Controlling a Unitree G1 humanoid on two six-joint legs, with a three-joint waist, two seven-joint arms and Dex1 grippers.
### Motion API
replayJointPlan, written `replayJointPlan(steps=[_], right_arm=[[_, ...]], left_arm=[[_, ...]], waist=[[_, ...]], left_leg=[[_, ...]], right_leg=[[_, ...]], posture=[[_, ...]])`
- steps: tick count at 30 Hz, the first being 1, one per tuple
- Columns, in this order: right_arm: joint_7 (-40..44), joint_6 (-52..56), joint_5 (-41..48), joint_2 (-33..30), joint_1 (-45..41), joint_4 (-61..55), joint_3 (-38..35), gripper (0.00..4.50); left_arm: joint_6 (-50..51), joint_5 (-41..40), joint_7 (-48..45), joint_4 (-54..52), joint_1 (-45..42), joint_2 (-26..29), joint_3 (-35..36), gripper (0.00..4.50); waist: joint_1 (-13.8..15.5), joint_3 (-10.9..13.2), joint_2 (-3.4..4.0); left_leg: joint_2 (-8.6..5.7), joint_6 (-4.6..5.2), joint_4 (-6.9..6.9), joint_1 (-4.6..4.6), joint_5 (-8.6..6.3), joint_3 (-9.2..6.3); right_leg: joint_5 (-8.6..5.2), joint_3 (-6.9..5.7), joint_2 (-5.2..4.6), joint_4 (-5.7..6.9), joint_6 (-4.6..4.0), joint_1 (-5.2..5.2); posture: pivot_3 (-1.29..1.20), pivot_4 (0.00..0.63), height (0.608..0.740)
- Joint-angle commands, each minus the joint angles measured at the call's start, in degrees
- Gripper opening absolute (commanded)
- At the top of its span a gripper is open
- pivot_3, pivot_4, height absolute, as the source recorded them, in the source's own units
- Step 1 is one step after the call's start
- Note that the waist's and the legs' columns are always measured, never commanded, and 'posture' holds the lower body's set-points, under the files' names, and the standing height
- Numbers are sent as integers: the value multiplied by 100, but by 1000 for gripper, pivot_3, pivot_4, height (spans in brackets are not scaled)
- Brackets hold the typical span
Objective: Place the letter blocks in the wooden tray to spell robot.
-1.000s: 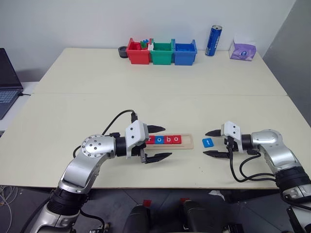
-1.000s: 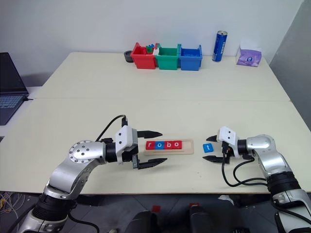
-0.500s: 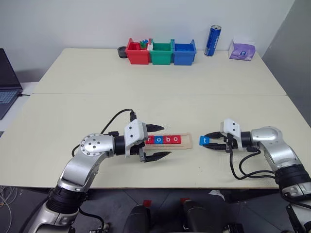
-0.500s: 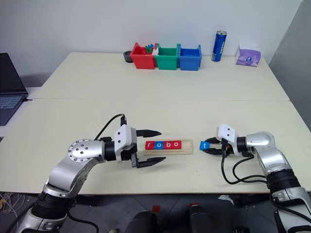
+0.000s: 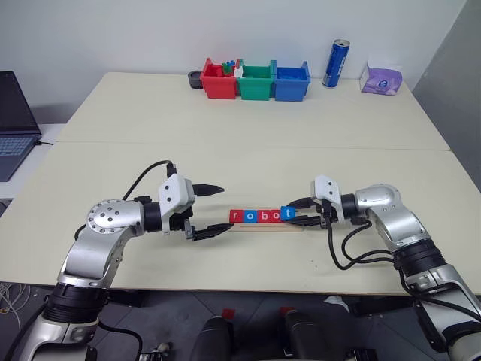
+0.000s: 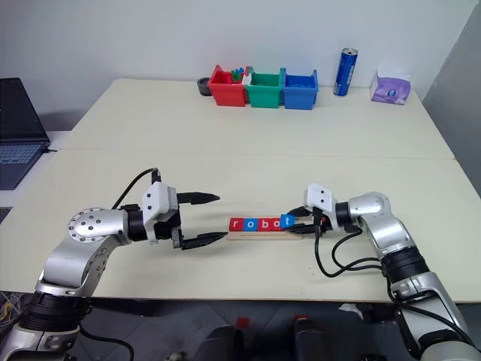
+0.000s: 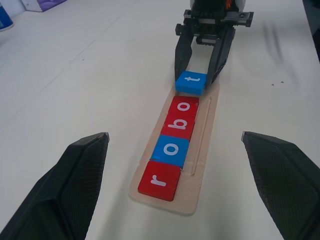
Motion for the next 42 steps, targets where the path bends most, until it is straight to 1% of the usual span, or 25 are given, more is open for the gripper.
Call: replayJointPlan(steps=[1,13,32,40,41,42], right_arm=[[130,-186,-54,-78,-143,-5,-31,1452],[119,-525,-311,30,-296,378,4,1452],[142,-658,-449,70,-331,507,-1,1452],[157,-605,-416,46,-337,482,-36,4349],[157,-574,-399,41,-346,476,-54,4448],[148,-512,-365,35,-360,458,-90,4448]], left_arm=[[-61,-85,4,-220,-24,-6,26,4500],[11,-135,-115,-269,-203,-43,-120,4500],[-142,30,-162,-106,-247,-38,-176,4500],[-226,97,-153,-49,-226,-56,-216,4500],[-234,102,-150,-48,-223,-59,-221,4500],[-239,107,-146,-50,-219,-64,-226,4500]], waist=[[-8,0,0],[-15,0,0],[-15,0,0],[-15,0,0],[-15,0,0],[-15,0,0]], left_leg=[[1,0,0,0,0,-1],[0,0,0,2,0,-6],[0,0,0,2,0,-5],[0,0,0,2,0,-5],[0,0,0,2,0,-5],[0,0,0,2,0,-5]], right_leg=[[0,-1,1,1,0,0],[1,-5,9,4,-1,0],[1,-4,8,4,-1,0],[1,-4,8,4,-1,0],[1,-4,8,4,-2,0],[1,-4,8,4,-1,0]], posture=[[0,150,740],[0,150,740],[0,150,740],[0,150,740],[0,150,740],[0,150,740]])
